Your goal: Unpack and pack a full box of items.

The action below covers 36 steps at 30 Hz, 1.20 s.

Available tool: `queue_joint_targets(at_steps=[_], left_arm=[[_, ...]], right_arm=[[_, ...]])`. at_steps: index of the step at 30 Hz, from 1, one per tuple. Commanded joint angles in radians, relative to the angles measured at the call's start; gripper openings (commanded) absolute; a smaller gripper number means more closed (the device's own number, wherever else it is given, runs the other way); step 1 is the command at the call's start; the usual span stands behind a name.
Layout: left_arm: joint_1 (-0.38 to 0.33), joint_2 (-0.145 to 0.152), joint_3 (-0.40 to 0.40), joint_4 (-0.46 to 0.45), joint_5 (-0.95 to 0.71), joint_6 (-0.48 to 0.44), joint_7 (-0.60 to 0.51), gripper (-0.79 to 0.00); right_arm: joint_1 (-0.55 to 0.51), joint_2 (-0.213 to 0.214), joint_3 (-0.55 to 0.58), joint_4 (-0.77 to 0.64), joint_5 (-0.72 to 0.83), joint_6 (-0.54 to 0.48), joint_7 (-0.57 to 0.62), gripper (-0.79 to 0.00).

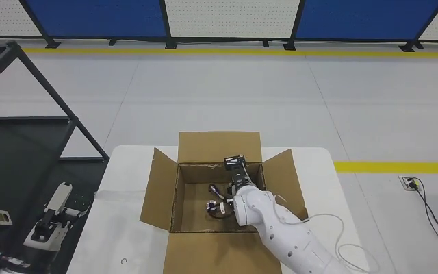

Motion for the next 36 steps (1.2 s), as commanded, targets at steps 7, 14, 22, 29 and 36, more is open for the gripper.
queue_joint_targets(at_steps=[7,14,22,29,36], left_arm=[[0.000,0.000,0.000,0.000,0.000,0.000,0.000,0.000],[0.000,0.000,0.000,0.000,0.000,0.000,0.000,0.000],[0.000,0.000,0.000,0.000,0.000,0.000,0.000,0.000],[0.000,0.000,0.000,0.000,0.000,0.000,0.000,0.000],[0.000,0.000,0.000,0.000,0.000,0.000,0.000,0.000]], right_arm=[[-0.032,-0.002,0.046,-0.032,0.000,-0.028,-0.014,-0.785],[-0.125,0.029,0.135,-0.203,-0.020,-0.113,-0.018,-0.785],[-0.328,0.085,0.246,-0.598,-0.187,-0.158,0.046,-0.785],[-0.464,0.108,0.315,-0.881,-0.264,-0.205,0.077,-0.785],[-0.482,0.111,0.331,-0.903,-0.273,-0.205,0.090,-0.785]])
